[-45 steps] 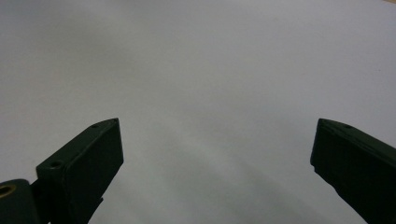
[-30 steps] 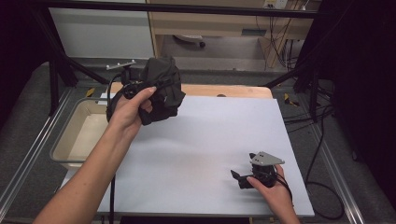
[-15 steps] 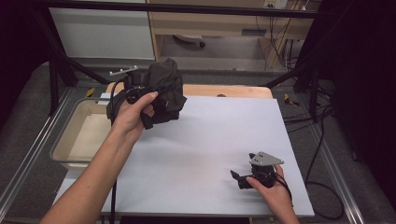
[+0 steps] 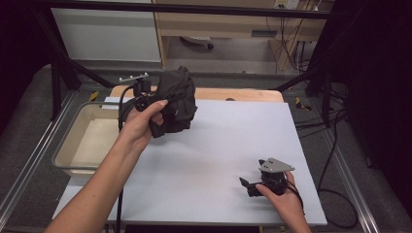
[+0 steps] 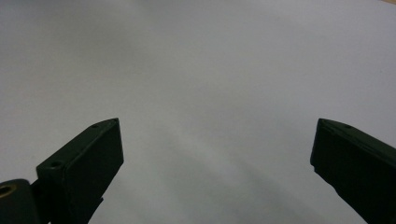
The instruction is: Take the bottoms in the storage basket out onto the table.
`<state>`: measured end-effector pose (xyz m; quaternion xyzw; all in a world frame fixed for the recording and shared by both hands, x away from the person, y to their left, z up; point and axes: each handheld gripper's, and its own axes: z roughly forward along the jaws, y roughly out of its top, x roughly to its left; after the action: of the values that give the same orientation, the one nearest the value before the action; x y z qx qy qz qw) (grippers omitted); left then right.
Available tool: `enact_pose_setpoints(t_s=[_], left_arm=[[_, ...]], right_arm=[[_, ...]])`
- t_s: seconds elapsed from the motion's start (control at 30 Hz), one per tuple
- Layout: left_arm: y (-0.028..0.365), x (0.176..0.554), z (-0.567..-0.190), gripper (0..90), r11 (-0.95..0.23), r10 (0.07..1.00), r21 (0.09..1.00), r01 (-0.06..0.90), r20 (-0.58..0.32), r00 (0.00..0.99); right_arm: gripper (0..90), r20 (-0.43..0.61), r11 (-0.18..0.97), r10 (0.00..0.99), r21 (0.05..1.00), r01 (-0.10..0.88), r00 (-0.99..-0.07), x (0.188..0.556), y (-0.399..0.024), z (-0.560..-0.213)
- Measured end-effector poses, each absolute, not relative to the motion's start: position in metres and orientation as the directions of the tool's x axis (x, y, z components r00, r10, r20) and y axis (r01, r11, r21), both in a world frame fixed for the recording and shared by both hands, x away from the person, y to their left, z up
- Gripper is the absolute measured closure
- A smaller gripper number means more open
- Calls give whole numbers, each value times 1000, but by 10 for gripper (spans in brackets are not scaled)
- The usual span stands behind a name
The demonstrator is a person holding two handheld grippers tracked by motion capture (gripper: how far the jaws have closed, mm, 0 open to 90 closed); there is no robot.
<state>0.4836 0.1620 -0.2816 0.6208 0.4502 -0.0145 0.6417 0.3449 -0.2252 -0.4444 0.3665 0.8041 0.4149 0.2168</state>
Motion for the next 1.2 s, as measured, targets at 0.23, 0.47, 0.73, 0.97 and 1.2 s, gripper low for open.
enact_pose_setpoints(t_s=[0.23, 0.47, 0.73, 0.97, 1.2], left_arm=[[155, 489, -302, 714, 220, 552, 758, 614, -616, 563], [144, 494, -308, 714, 213, 565, 763, 610, -606, 561], [126, 491, -321, 711, 165, 581, 773, 612, -578, 573], [121, 488, -326, 710, 148, 579, 777, 612, -570, 583], [117, 485, -335, 708, 140, 577, 775, 616, -570, 585]], right_arm=[[32, -43, 387, 770, 825, 411, -637, 345, -226, -445], [30, -47, 389, 770, 825, 409, -636, 346, -226, -445], [30, -47, 388, 772, 825, 411, -634, 345, -228, -445], [32, -42, 389, 778, 815, 429, -627, 347, -226, -446], [31, -42, 386, 782, 817, 429, -622, 347, -227, -446]])
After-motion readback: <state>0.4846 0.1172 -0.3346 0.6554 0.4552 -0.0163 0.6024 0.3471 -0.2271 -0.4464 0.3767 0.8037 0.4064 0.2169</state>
